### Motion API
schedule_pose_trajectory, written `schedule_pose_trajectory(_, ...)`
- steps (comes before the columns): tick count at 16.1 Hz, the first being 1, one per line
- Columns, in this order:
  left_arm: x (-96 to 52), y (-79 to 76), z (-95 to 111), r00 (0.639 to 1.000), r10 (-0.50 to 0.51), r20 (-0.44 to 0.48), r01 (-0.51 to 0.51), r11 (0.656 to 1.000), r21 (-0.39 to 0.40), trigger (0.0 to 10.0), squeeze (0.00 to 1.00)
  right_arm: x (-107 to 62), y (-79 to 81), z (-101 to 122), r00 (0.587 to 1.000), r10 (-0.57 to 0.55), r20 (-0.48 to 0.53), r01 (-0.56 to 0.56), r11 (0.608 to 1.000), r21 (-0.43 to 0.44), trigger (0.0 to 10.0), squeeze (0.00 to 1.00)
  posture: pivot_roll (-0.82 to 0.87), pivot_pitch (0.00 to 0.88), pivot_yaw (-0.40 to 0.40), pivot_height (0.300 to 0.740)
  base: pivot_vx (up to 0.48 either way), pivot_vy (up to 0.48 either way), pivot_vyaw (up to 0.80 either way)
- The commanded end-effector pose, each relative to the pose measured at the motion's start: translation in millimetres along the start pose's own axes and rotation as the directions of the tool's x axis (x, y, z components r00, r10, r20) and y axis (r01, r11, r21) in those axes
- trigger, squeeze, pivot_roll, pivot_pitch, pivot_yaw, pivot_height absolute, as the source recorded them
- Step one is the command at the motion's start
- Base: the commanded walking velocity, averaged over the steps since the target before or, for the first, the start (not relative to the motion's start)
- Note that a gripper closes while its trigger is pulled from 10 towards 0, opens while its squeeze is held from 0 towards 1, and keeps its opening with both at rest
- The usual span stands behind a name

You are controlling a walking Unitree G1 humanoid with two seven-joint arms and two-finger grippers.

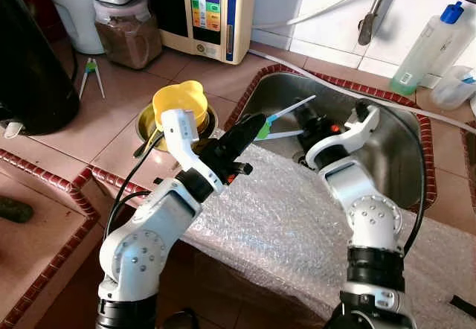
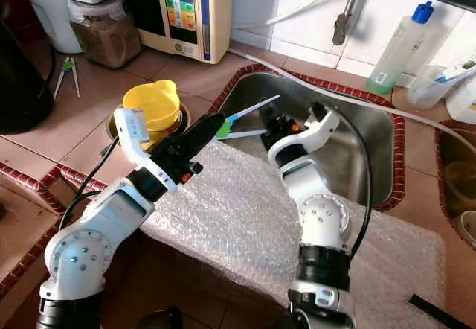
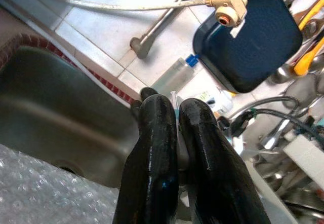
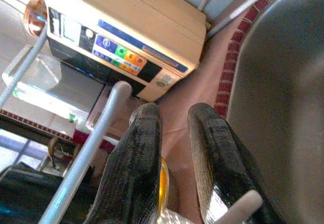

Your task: Kitchen organization

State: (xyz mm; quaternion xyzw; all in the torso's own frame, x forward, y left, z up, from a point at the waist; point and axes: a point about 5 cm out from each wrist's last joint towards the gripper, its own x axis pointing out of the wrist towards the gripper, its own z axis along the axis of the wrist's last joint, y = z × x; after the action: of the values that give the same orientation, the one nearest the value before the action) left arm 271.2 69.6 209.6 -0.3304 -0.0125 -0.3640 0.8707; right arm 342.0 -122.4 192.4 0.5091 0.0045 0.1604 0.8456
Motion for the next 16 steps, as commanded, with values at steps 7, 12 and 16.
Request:
schedule_pose_trajectory(7,11.4,10.0,7,0.997,0.064,0.034,-0.066,0.994,0.083,10.0,1.0,6.4,0.6,22,0.997,-0.027,0.074,0.031,0.998,-0.052,0.0,0.0,0.04,0.131,-0.016,0.74,0.0,0.0,0.0)
schedule_pose_trajectory(12,4.3,20.5,8,0.995,0.097,-0.012,-0.094,0.981,0.17,10.0,1.0,15.4,0.2,44,0.989,-0.028,0.142,0.048,0.99,-0.136,0.0,0.0,0.05,0.132,-0.006,0.74,0.0,0.0,0.0)
schedule_pose_trajectory(16,-16.6,31.6,1,0.982,0.106,-0.157,-0.057,0.955,0.29,10.0,1.0,26.7,-0.6,55,0.99,-0.015,0.143,0.054,0.96,-0.273,0.0,0.0,0.06,0.132,-0.006,0.74,0.0,0.0,0.0)
